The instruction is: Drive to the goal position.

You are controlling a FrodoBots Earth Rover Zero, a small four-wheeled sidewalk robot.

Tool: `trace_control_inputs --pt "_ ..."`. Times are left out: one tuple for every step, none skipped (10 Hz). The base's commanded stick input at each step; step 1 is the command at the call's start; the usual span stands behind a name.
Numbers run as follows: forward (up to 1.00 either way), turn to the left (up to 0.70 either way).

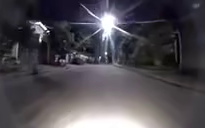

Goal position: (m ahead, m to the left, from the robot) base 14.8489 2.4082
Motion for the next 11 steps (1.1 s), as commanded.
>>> trace_control_inputs --pt "1.0 0.05" --pt "1.0 0.05" --pt "1.0 0.05" --pt "1.0 0.05" --pt "1.0 0.05" --pt "1.0 0.05" --pt "1.0 -0.36" --pt "1.0 -0.27" --pt "1.0 0.01" --pt "1.0 0.05" --pt "1.0 0.05"
